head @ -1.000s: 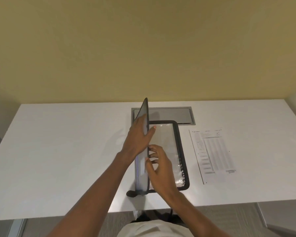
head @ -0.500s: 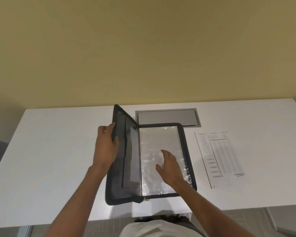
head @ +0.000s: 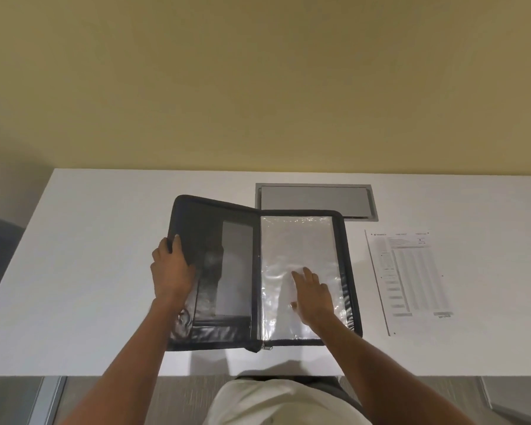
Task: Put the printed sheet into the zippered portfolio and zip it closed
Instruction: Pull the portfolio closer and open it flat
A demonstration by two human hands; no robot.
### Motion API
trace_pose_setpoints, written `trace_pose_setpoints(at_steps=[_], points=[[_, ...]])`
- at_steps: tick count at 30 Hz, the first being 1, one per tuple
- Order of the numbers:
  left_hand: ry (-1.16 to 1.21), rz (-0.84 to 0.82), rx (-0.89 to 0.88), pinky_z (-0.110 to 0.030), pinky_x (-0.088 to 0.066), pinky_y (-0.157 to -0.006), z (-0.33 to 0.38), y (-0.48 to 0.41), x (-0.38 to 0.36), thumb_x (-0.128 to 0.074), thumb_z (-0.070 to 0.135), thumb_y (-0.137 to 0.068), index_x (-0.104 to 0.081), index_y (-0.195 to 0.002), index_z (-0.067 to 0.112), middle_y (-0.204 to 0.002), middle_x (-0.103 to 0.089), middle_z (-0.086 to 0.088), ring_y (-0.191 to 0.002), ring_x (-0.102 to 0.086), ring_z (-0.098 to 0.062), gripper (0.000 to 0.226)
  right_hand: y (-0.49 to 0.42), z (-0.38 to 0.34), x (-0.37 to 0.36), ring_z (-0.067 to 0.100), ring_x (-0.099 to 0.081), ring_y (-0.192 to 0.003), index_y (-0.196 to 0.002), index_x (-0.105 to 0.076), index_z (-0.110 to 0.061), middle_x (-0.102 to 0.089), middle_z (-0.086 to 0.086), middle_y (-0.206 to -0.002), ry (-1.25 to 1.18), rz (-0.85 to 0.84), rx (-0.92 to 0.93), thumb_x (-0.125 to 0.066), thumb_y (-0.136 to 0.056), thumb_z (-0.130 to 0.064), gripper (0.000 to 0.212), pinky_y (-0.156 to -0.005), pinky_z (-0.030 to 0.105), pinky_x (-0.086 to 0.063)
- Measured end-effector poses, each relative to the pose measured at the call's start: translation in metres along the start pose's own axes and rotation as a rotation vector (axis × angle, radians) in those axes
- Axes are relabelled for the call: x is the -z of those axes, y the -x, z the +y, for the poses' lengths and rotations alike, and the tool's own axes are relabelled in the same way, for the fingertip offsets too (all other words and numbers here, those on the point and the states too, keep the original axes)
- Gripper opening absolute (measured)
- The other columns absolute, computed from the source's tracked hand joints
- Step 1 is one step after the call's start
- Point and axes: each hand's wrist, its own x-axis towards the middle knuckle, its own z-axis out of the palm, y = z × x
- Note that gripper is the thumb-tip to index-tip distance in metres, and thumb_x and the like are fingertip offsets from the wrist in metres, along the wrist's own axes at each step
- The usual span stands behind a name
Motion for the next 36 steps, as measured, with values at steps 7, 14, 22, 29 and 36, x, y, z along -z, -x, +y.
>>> trace_pose_setpoints(at_steps=[7, 14, 22, 29, 36], points=[[-0.094, -0.112, 0.029, -0.055, -0.026, -0.124, -0.015, 0.014, -0.039, -0.068, 0.022, -0.096, -0.032, -0.156, 0.012, -0.168, -0.014, -0.019, -0.154, -0.017, -0.042, 0.071, -0.002, 0.002, -0.008, 0.026, -0.038, -0.143, -0.153, -0.03, -0.025, -0.029, 0.005, -0.16, 0.006, -0.005, 0.005, -0.074, -0.091, -0.034, 0.077, -0.107, 0.039, -0.048], [-0.005, -0.23, 0.069, -0.054, -0.036, -0.116, -0.016, 0.034, -0.065, -0.058, 0.011, -0.095, -0.029, -0.156, 0.005, -0.166, -0.02, -0.018, -0.148, -0.021, -0.041, 0.068, -0.002, 0.001, -0.009, 0.028, -0.031, -0.148, -0.154, -0.027, -0.025, -0.023, 0.006, -0.164, -0.022, -0.014, -0.004, -0.073, -0.092, -0.03, 0.078, -0.109, 0.042, -0.046], [0.116, -0.247, 0.087, -0.053, -0.027, -0.122, -0.024, 0.034, -0.081, -0.054, 0.006, -0.096, -0.024, -0.159, 0.003, -0.168, -0.015, -0.017, -0.152, -0.014, -0.039, 0.069, 0.001, 0.005, -0.011, 0.029, -0.027, -0.15, -0.158, -0.02, -0.024, -0.016, 0.007, -0.167, -0.036, -0.017, 0.015, -0.073, -0.092, -0.028, 0.084, -0.112, 0.043, -0.044], [0.056, -0.136, 0.165, -0.058, -0.022, -0.123, 0.001, 0.039, -0.085, -0.049, 0.017, -0.1, -0.025, -0.157, 0.004, -0.168, -0.017, -0.018, -0.153, -0.018, -0.039, 0.063, 0.012, 0.026, -0.011, 0.025, -0.018, -0.156, -0.162, -0.006, -0.021, -0.007, 0.005, -0.171, -0.093, 0.034, 0.098, -0.068, -0.096, -0.026, 0.091, -0.123, 0.038, -0.031], [-0.003, -0.035, -0.016, -0.061, -0.021, -0.123, 0.095, 0.063, -0.102, -0.043, 0.027, -0.105, -0.028, -0.156, 0.004, -0.165, -0.026, -0.019, -0.153, -0.022, -0.038, 0.058, 0.015, 0.09, 0.012, 0.025, -0.014, -0.157, -0.163, -0.001, -0.019, -0.004, 0.004, -0.172, -0.097, 0.081, 0.074, -0.061, -0.099, -0.033, 0.088, -0.127, 0.041, -0.018]])
